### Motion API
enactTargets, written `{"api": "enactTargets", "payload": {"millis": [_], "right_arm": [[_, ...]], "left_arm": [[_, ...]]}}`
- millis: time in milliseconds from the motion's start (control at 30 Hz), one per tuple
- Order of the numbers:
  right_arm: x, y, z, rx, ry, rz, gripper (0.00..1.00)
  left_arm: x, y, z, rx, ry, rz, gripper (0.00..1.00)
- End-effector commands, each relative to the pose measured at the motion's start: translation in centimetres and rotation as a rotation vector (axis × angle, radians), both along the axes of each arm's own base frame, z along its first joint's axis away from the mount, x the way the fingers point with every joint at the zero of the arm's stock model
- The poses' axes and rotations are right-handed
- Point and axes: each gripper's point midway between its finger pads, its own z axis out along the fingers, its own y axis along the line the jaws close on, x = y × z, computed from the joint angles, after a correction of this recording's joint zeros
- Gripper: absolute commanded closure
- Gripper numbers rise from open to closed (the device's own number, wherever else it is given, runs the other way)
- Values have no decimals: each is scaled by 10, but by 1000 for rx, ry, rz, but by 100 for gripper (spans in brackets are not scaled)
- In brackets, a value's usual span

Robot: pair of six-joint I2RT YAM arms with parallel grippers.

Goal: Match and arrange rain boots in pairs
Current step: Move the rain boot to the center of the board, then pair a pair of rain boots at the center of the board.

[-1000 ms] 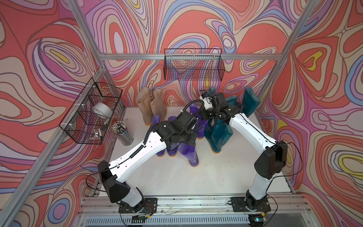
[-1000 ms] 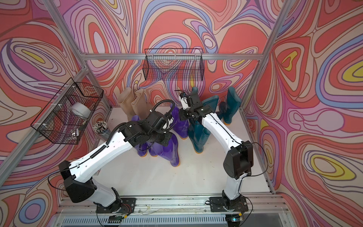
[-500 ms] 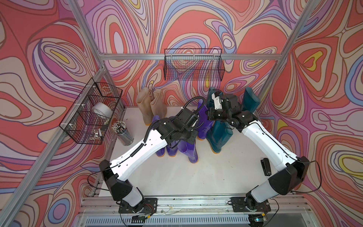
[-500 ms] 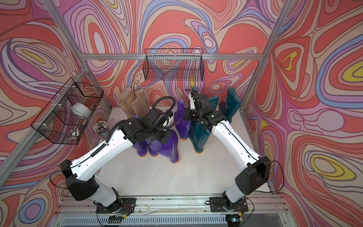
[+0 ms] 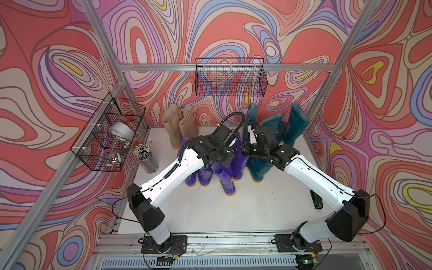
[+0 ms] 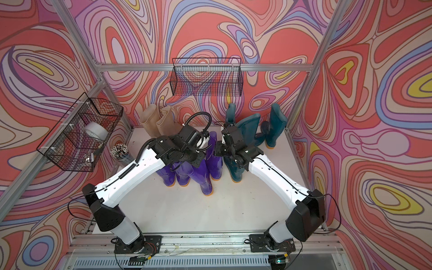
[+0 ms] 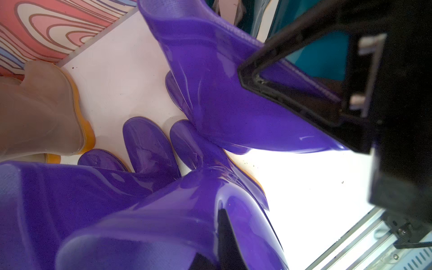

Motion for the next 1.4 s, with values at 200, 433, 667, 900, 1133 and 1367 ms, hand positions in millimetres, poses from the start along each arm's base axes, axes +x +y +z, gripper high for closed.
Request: {"api": "enactTargets", "payload": {"millis": [200,433,667,900,1133,1367], "right_arm": [[-4,-6,63,87,-170,-54,100],[-1,-17,63,-3,-187,-71,100],[1,-2,54,68,-128,3,100],[-4,-2,36,127,-86,-27,100],[-14,17,23,214,-37,-22,100],[-23,38,43,306,-60,13,100]], "left_arm": [[32,-5,43,-41,-225,-63,100],[41,-2,38,30,-251,-68,100],[46,11,23,89,-251,-42,100],[54,19,10,142,-251,-12,100],[58,17,20,110,-246,-28,100],[53,20,30,124,-245,-49,100]]}}
